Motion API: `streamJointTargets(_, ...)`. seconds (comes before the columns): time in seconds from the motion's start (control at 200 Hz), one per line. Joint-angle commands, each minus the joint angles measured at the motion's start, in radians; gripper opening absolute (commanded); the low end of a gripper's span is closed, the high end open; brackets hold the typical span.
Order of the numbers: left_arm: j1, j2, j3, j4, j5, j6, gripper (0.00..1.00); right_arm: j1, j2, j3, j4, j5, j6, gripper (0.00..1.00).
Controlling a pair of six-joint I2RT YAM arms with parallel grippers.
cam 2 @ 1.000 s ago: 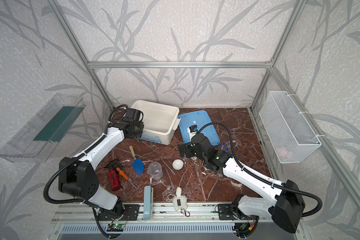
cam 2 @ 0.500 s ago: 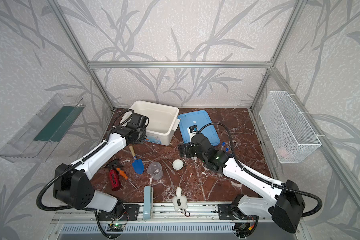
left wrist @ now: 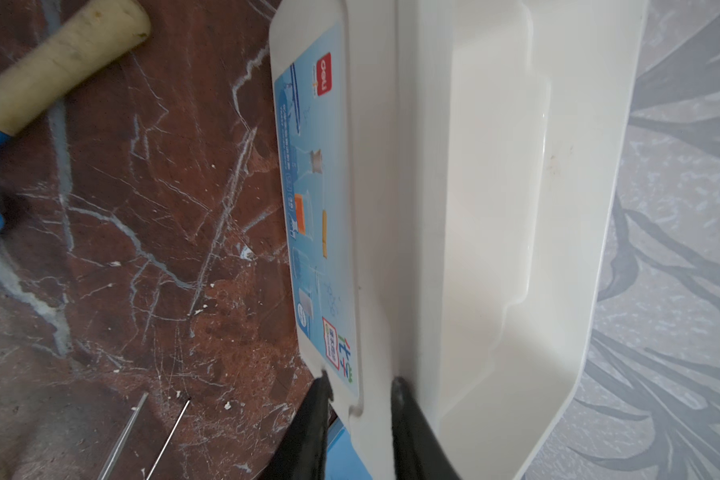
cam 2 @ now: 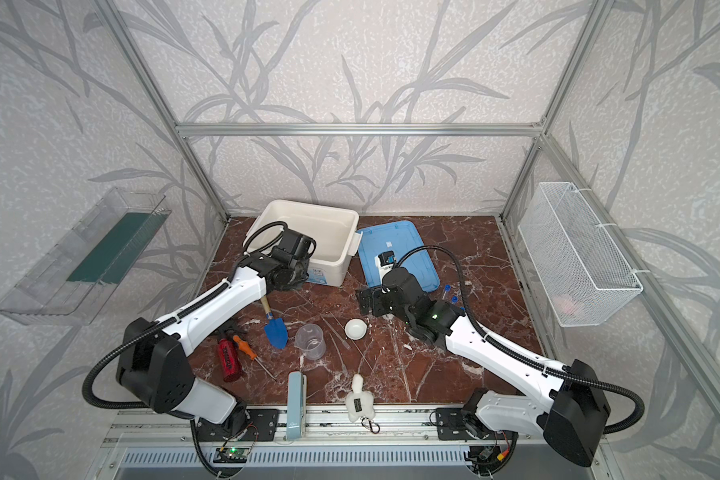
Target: Organize the chemistry lab equipment
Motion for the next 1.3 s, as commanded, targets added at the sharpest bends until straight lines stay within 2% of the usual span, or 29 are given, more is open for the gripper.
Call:
streamJointTargets(0.0,-0.028,0.033,0.053,0.05,0.008,0.018,0.32,-0.005,-0.033,-0.004,-0.008,0.02,-0.013,1.0)
streamJointTargets(0.08,-0.043,0.042,0.043,0.089,0.051,0.034,0.39,-0.004,-0.043,-0.008,-0.011,0.027,-0.015,1.0)
streamJointTargets(0.245,-0.091,-0.023,0.029,0.051,-0.014,0.166,0.64,-0.004,-0.059,-0.005,-0.027,0.036,-0.021,1.0)
streamJointTargets(0.36,-0.094,-0.113,-0.024,0.059,-0.007,0.28,0.8,-0.004,-0.073,-0.009,-0.032,0.041,-0.022,1.0)
streamJointTargets(0.475,-0.093,-0.209,-0.072,0.055,0.015,0.46,0.89,-0.007,-0.088,0.0,-0.064,0.039,-0.047,0.99)
streamJointTargets(0.56,-0.092,-0.298,-0.175,0.229,0.108,0.741,0.99,-0.02,-0.103,0.018,-0.109,-0.013,-0.09,0.99)
streamJointTargets(0.65,-0.091,-0.383,-0.26,0.308,0.262,0.964,0.99,-0.045,-0.123,0.041,-0.171,-0.067,-0.127,0.99)
streamJointTargets(0.865,-0.092,-0.432,-0.171,-0.029,0.387,1.271,0.99,-0.059,-0.155,0.017,-0.238,-0.189,-0.264,0.99)
streamJointTargets(0.935,-0.093,-0.444,-0.152,-0.126,0.413,1.349,0.99,-0.059,-0.163,-0.011,-0.226,-0.194,-0.278,0.99)
streamJointTargets(1.06,-0.092,-0.455,-0.161,-0.289,0.376,1.376,0.99,-0.058,-0.163,-0.027,-0.219,-0.227,-0.258,0.99)
streamJointTargets(1.294,-0.101,-0.503,-0.32,-0.286,0.416,1.335,0.99,-0.058,-0.15,-0.058,-0.165,-0.301,-0.192,0.99)
